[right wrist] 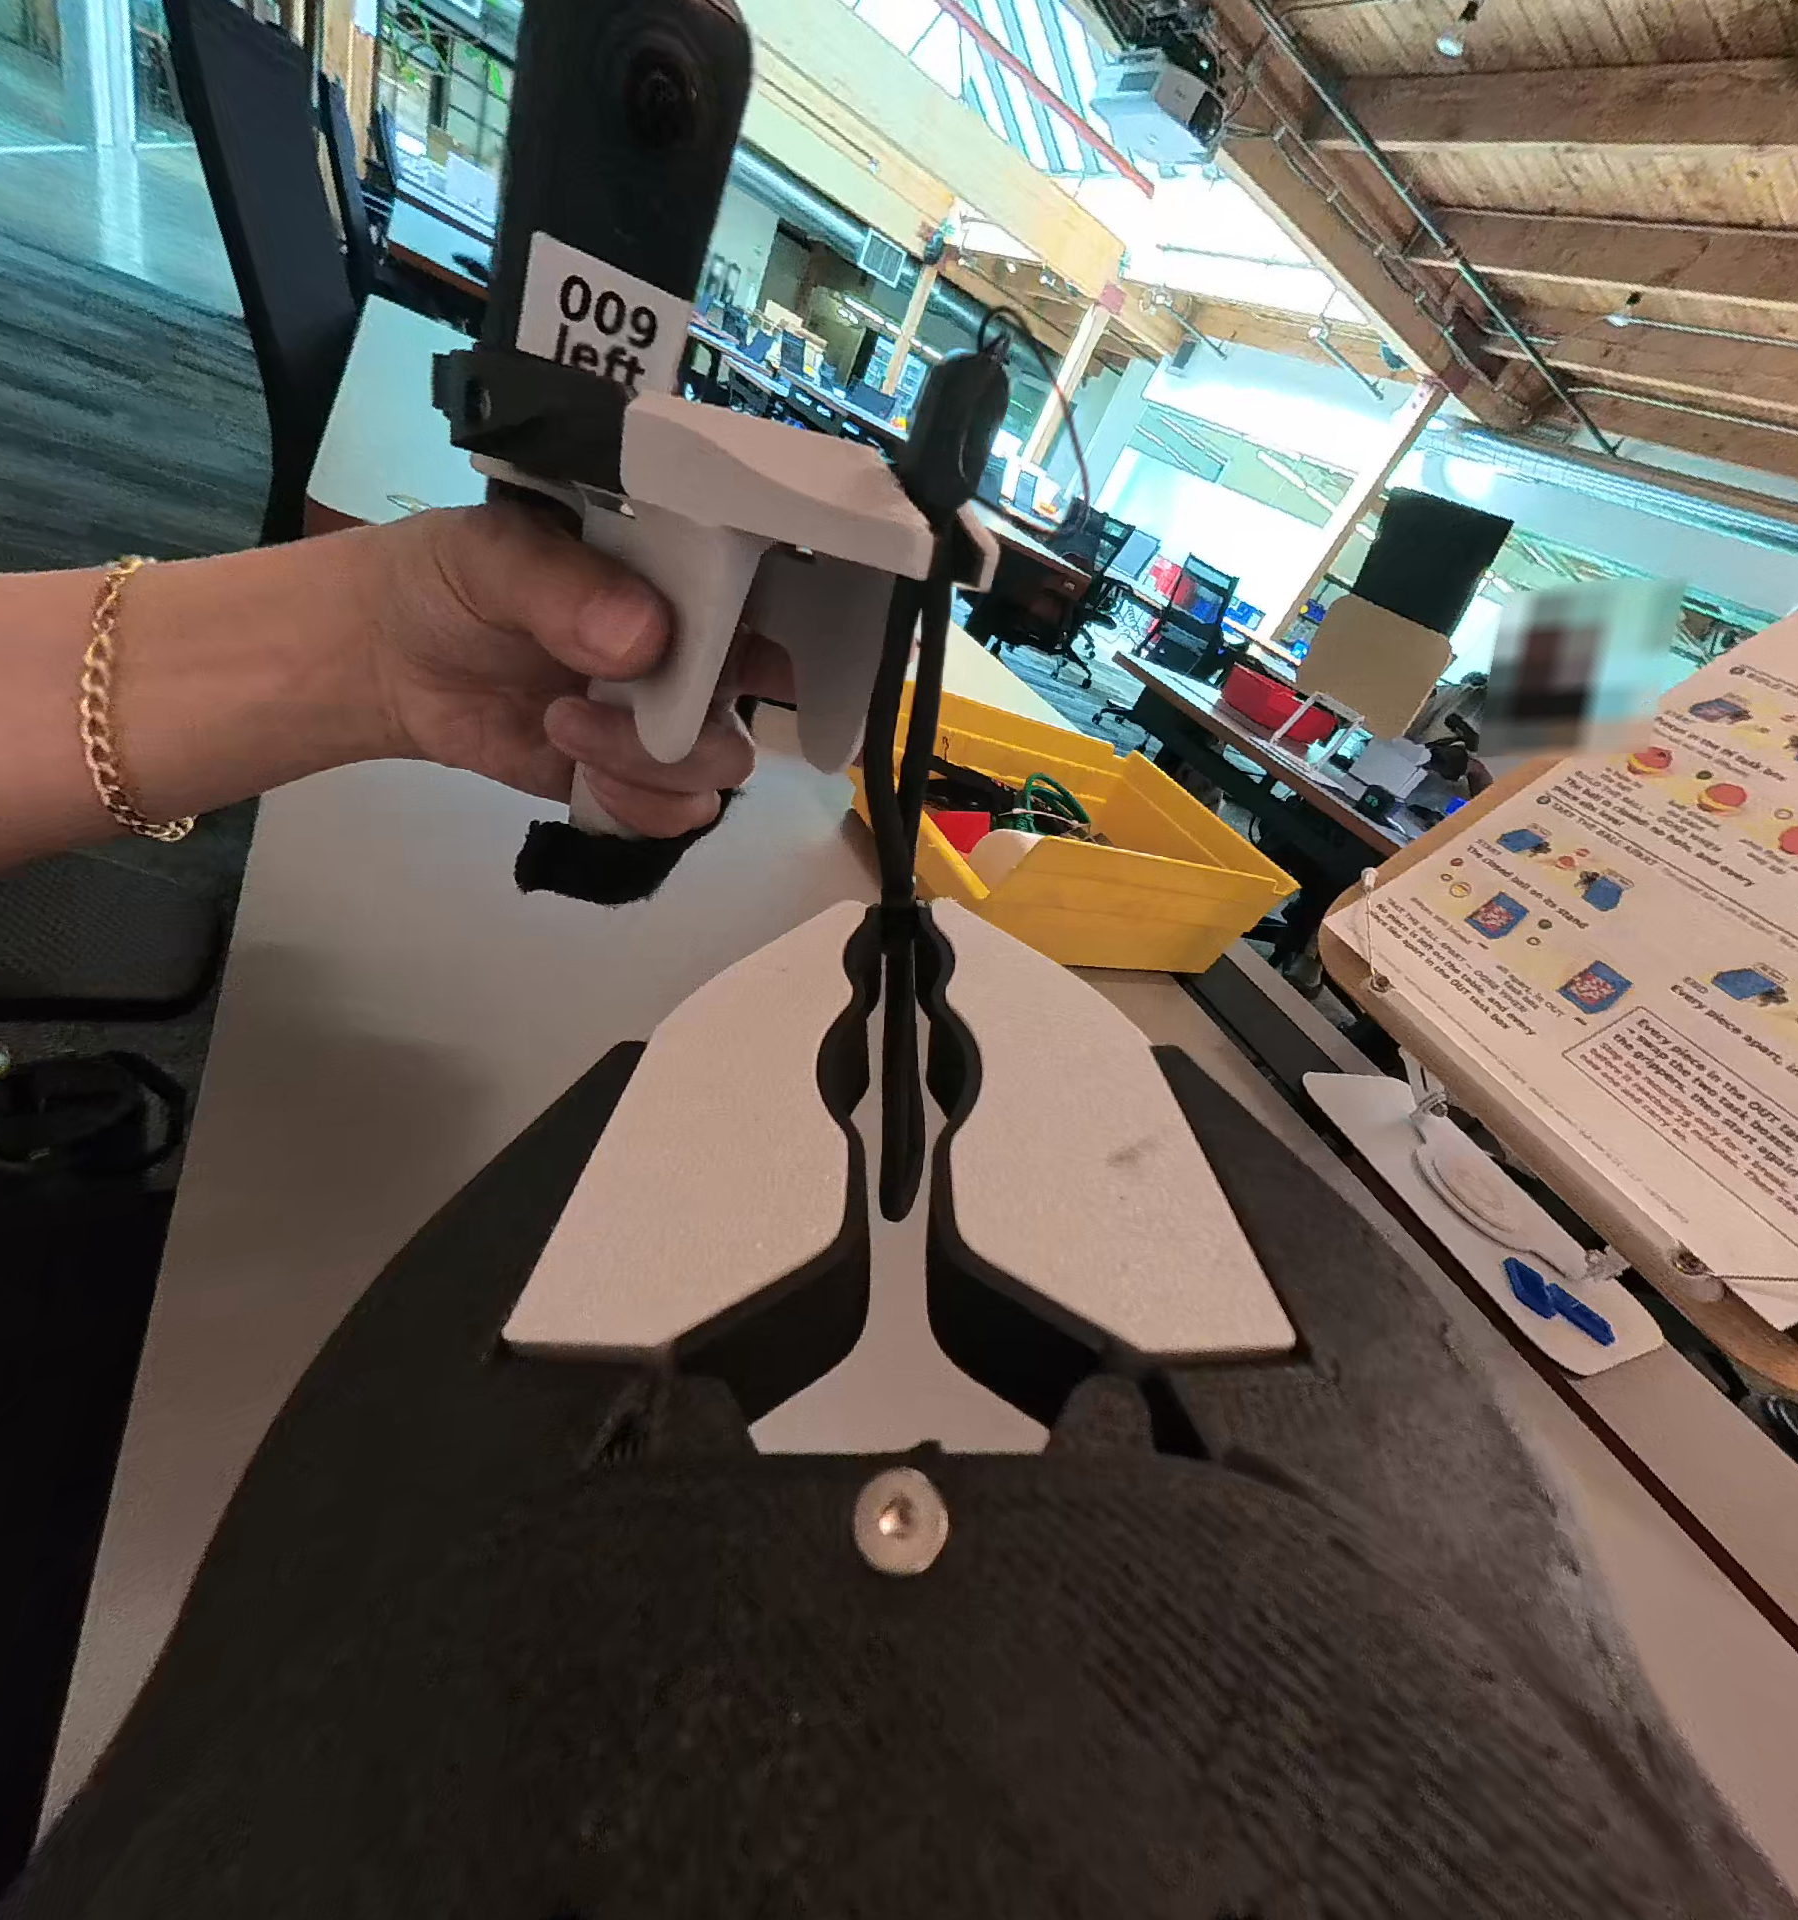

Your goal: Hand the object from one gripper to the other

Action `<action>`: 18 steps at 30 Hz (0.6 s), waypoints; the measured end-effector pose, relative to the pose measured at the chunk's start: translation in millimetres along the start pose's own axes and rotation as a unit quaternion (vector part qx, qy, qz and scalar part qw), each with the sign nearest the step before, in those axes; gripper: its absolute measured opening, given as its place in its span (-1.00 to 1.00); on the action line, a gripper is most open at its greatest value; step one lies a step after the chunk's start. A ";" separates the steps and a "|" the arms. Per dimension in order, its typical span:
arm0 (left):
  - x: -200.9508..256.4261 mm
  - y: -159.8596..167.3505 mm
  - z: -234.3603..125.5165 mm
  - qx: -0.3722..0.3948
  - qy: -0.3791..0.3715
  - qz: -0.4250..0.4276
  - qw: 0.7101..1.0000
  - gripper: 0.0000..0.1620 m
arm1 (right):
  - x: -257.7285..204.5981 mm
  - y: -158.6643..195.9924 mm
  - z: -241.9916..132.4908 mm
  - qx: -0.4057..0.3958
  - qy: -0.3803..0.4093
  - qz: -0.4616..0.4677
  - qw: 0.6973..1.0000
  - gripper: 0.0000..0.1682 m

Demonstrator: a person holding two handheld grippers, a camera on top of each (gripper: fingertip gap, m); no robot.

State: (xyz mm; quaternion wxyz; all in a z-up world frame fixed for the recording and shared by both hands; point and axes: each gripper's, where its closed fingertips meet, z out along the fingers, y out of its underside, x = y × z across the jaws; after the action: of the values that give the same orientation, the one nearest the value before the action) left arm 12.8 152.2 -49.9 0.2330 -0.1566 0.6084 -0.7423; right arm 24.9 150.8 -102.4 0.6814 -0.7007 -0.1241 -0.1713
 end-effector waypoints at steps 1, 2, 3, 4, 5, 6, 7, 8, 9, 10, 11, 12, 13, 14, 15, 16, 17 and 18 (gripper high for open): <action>-1.2 1.1 -0.6 -0.003 -0.006 0.007 1.000 -0.91 | -0.3 0.8 -0.1 0.002 -0.006 0.011 1.000 -0.94; -0.7 3.0 -1.8 -0.006 -0.005 0.016 1.000 -0.86 | -1.4 0.6 -0.8 0.008 -0.017 0.030 0.999 -0.94; 0.8 5.8 -3.0 -0.012 0.001 0.021 1.000 -0.70 | -1.6 -1.8 -2.3 0.022 -0.026 0.053 0.998 -0.94; 2.3 10.2 -4.3 -0.023 0.009 0.017 1.000 -0.58 | -3.4 -5.5 -4.5 0.040 -0.043 0.082 0.995 -0.94; 4.5 15.1 -5.5 -0.036 0.022 0.008 0.999 -0.54 | -7.9 -8.9 -7.1 0.054 -0.073 0.115 0.989 -0.94; 7.8 18.9 -6.3 -0.044 0.039 -0.003 0.998 -0.56 | -11.9 -12.2 -9.9 0.066 -0.102 0.144 0.982 -0.94; 11.3 20.7 -6.5 -0.045 0.054 -0.012 0.997 -0.59 | -15.0 -15.0 -12.5 0.077 -0.124 0.168 0.975 -0.94; 14.5 21.2 -5.9 -0.040 0.068 -0.019 0.997 -0.61 | -20.0 -17.5 -15.4 0.085 -0.152 0.187 0.967 -0.94; 19.0 21.6 -5.0 -0.036 0.085 -0.026 0.995 -0.62 | -26.3 -19.8 -18.1 0.091 -0.184 0.205 0.957 -0.94; 25.3 22.9 -4.4 -0.033 0.109 -0.035 0.993 -0.62 | -31.3 -21.8 -20.2 0.096 -0.209 0.222 0.948 -0.94; 31.6 24.8 -4.0 -0.033 0.133 -0.044 0.990 -0.62 | -35.4 -23.5 -21.7 0.102 -0.230 0.238 0.938 -0.94; 38.3 26.5 -4.0 -0.031 0.158 -0.052 0.986 -0.63 | -39.0 -24.6 -22.7 0.106 -0.249 0.256 0.928 -0.94; 45.4 27.3 -4.6 -0.026 0.183 -0.060 0.981 -0.65 | -42.6 -25.2 -23.7 0.108 -0.269 0.276 0.916 -0.94; 51.0 27.2 -4.6 -0.021 0.203 -0.068 0.977 -0.69 | -46.2 -24.5 -24.0 0.105 -0.288 0.294 0.905 -0.94; 54.3 27.3 -3.9 -0.017 0.214 -0.073 0.974 -0.74 | -49.0 -22.8 -23.3 0.100 -0.300 0.305 0.898 -0.94; 56.0 28.3 -2.8 -0.017 0.221 -0.075 0.972 -0.80 | -52.1 -22.3 -23.4 0.100 -0.310 0.310 0.893 -0.94; 56.8 30.0 -1.6 -0.018 0.224 -0.078 0.971 -0.84 | -56.0 -23.1 -24.4 0.102 -0.323 0.310 0.888 -0.94; 57.0 31.8 -0.4 -0.019 0.226 -0.083 0.970 -0.89 | -58.6 -23.5 -24.5 0.102 -0.328 0.306 0.888 -0.94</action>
State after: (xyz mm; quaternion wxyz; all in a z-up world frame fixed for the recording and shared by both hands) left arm -30.4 117.1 -83.9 0.0241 -0.0397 0.6443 -0.7634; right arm -39.8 130.8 -104.6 0.6882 -0.6467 -0.1369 0.2991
